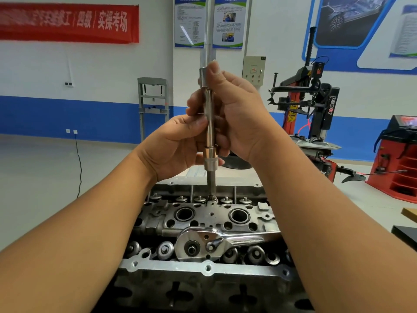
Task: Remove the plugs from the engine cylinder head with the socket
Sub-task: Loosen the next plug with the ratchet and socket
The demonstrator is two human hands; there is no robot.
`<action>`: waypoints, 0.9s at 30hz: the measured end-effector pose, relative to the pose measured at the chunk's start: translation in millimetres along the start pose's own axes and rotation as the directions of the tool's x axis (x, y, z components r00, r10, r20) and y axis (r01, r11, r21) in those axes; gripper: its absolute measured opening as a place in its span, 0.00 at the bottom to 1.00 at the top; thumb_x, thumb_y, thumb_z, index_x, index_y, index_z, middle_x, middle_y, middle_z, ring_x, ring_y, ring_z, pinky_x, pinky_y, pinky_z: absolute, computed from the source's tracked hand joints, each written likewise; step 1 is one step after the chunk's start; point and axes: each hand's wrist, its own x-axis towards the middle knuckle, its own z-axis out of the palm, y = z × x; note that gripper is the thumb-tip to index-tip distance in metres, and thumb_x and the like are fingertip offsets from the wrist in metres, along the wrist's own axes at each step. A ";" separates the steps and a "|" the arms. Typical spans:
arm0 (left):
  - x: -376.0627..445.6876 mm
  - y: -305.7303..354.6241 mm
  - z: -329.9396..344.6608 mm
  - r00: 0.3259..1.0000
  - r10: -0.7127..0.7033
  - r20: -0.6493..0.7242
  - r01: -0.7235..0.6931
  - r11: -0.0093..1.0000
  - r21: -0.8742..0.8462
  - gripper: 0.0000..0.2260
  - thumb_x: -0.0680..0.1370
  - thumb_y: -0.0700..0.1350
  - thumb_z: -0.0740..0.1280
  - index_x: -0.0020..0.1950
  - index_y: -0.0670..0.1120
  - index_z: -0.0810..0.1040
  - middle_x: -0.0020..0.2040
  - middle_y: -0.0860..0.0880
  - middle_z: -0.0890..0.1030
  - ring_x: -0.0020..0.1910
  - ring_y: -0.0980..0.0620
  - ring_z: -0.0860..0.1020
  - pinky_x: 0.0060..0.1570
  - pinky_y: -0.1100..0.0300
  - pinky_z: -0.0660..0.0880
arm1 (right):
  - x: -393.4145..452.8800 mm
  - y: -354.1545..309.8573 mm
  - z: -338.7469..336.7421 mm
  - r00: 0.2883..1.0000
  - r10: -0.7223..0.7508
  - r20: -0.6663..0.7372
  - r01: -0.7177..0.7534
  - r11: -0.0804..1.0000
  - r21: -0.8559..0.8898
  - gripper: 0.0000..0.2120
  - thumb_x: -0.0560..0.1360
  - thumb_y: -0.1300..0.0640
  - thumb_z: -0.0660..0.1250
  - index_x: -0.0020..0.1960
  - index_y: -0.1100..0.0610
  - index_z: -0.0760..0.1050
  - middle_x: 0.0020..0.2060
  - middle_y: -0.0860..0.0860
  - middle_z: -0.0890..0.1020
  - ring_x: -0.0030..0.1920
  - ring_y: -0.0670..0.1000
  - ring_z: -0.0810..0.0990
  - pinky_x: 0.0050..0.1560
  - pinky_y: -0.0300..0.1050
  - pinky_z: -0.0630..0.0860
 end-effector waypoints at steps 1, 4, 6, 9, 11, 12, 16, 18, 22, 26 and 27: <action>-1.3 0.5 -0.1 1.000 -0.011 0.015 0.011 1.000 -0.014 0.16 0.76 0.52 0.77 0.57 0.43 0.84 0.50 0.42 0.86 0.49 0.43 0.86 0.51 0.44 0.83 | 0.1 0.8 0.9 1.000 0.003 0.005 -0.003 1.000 0.017 0.15 0.86 0.49 0.61 0.49 0.61 0.74 0.35 0.56 0.83 0.37 0.55 0.82 0.38 0.49 0.81; -1.3 -0.1 1.4 1.000 0.009 -0.023 -0.008 0.999 0.040 0.15 0.72 0.53 0.80 0.53 0.46 0.86 0.48 0.44 0.87 0.47 0.45 0.86 0.49 0.49 0.83 | 1.2 2.4 -0.4 1.000 0.021 0.009 -0.021 0.999 0.034 0.19 0.87 0.47 0.58 0.51 0.62 0.78 0.37 0.57 0.85 0.39 0.57 0.82 0.47 0.58 0.81; 0.3 -0.9 2.7 0.998 0.036 -0.060 -0.031 0.997 0.073 0.16 0.69 0.53 0.82 0.51 0.47 0.86 0.48 0.44 0.86 0.46 0.47 0.86 0.48 0.51 0.82 | 2.0 2.2 -2.7 1.000 0.022 -0.003 -0.022 1.000 0.007 0.21 0.86 0.45 0.59 0.51 0.61 0.81 0.40 0.59 0.86 0.42 0.60 0.83 0.56 0.65 0.81; 2.3 -1.6 3.3 0.992 0.073 -0.100 -0.063 0.993 0.096 0.16 0.67 0.52 0.84 0.51 0.49 0.87 0.48 0.47 0.85 0.45 0.50 0.86 0.47 0.53 0.82 | 0.5 -0.2 -3.1 1.000 -0.009 -0.025 0.008 0.999 -0.049 0.16 0.83 0.45 0.65 0.49 0.59 0.77 0.40 0.59 0.86 0.40 0.60 0.84 0.50 0.62 0.84; 1.9 -1.7 3.0 0.993 0.075 -0.089 -0.066 0.993 0.098 0.15 0.68 0.53 0.82 0.51 0.50 0.87 0.47 0.50 0.86 0.46 0.51 0.86 0.48 0.52 0.82 | -0.3 -1.4 -3.3 0.999 -0.023 -0.029 0.022 0.999 -0.045 0.13 0.83 0.49 0.67 0.48 0.59 0.74 0.37 0.57 0.85 0.37 0.59 0.83 0.38 0.51 0.83; 1.0 -1.4 2.3 0.996 0.057 -0.073 -0.050 0.995 0.090 0.15 0.70 0.54 0.81 0.53 0.50 0.86 0.48 0.49 0.86 0.47 0.49 0.86 0.49 0.52 0.82 | -0.4 -1.1 -3.0 1.000 -0.019 -0.023 0.018 0.999 -0.035 0.13 0.84 0.50 0.66 0.47 0.59 0.74 0.36 0.57 0.85 0.36 0.58 0.82 0.35 0.49 0.81; -1.0 -0.7 0.5 0.999 -0.001 -0.037 0.001 1.000 0.018 0.17 0.74 0.53 0.78 0.57 0.45 0.84 0.50 0.41 0.86 0.48 0.42 0.86 0.49 0.48 0.82 | 0.6 -0.7 -0.8 1.000 0.018 0.004 -0.018 1.000 0.026 0.18 0.86 0.47 0.60 0.51 0.62 0.76 0.38 0.58 0.85 0.36 0.57 0.81 0.40 0.50 0.79; 0.2 -1.7 0.6 0.997 0.036 -0.068 -0.034 0.999 0.026 0.16 0.73 0.53 0.80 0.56 0.46 0.85 0.49 0.43 0.86 0.47 0.45 0.86 0.50 0.49 0.82 | 0.4 -1.5 -1.2 0.999 0.034 -0.005 -0.034 0.999 0.038 0.19 0.86 0.46 0.60 0.53 0.62 0.78 0.39 0.59 0.85 0.37 0.57 0.82 0.39 0.49 0.79; 2.2 -3.3 3.3 0.993 0.072 -0.094 -0.065 0.995 0.078 0.15 0.70 0.53 0.82 0.52 0.49 0.87 0.47 0.48 0.87 0.46 0.50 0.86 0.49 0.51 0.83 | 0.5 -0.2 -1.6 1.000 -0.011 -0.023 0.011 1.000 -0.009 0.12 0.83 0.49 0.67 0.50 0.59 0.75 0.35 0.56 0.85 0.35 0.55 0.82 0.38 0.48 0.81; 1.5 -1.5 4.5 0.991 0.069 -0.116 -0.055 0.991 0.122 0.16 0.68 0.56 0.82 0.51 0.50 0.87 0.47 0.49 0.87 0.46 0.50 0.86 0.46 0.53 0.83 | 2.1 1.0 -2.5 0.999 -0.026 -0.024 0.026 0.999 -0.023 0.14 0.84 0.50 0.65 0.50 0.62 0.77 0.37 0.56 0.85 0.36 0.55 0.82 0.41 0.49 0.82; 0.8 -1.0 3.8 0.994 0.045 -0.102 -0.034 0.993 0.112 0.17 0.70 0.56 0.81 0.52 0.48 0.87 0.48 0.47 0.87 0.47 0.48 0.86 0.46 0.52 0.82 | 2.4 0.6 -2.8 1.000 -0.021 -0.022 0.020 1.000 -0.018 0.15 0.85 0.49 0.64 0.51 0.62 0.78 0.38 0.56 0.85 0.37 0.55 0.82 0.42 0.49 0.82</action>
